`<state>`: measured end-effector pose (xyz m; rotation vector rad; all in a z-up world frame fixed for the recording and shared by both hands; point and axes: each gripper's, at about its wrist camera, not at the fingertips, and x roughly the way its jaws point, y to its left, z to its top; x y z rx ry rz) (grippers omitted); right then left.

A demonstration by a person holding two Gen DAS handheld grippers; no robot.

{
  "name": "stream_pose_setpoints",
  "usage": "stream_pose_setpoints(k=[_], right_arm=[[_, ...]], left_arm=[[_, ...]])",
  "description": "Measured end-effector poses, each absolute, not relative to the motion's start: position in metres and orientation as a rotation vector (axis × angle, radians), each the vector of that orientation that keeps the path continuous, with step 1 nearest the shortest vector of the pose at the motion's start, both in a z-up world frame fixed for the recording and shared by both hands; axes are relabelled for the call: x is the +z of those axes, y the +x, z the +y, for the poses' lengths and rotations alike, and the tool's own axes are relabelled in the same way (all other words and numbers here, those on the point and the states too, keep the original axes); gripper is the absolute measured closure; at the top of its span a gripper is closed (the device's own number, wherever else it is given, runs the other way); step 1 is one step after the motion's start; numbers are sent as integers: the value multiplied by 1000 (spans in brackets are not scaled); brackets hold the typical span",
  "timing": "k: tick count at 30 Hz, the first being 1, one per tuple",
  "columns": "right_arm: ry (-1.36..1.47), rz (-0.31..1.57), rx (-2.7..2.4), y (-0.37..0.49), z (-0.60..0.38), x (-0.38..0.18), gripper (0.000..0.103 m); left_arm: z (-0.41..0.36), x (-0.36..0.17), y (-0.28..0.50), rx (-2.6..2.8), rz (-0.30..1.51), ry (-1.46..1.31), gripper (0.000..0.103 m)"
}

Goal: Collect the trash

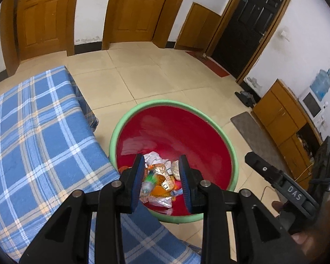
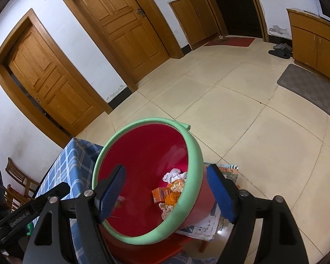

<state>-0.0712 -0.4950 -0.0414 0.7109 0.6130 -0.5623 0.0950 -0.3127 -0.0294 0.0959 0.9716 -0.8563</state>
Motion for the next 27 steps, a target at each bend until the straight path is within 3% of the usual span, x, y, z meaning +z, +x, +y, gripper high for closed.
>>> stream_pose_setpoints(k=[11, 16, 18, 27], right_arm=[[680, 619, -528, -71, -485, -35, 20], [655, 628, -484, -66, -469, -30, 16], [640, 630, -470, -63, -462, -27, 9], [570, 634, -403, -53, -423, -10, 5]], left_arm=[[-292, -29, 95, -778, 980, 68, 70], [-272, -23, 90, -724, 966, 51, 66], [-261, -20, 88, -701, 961, 43, 65], [-210, -7, 80, -571, 929, 12, 60]])
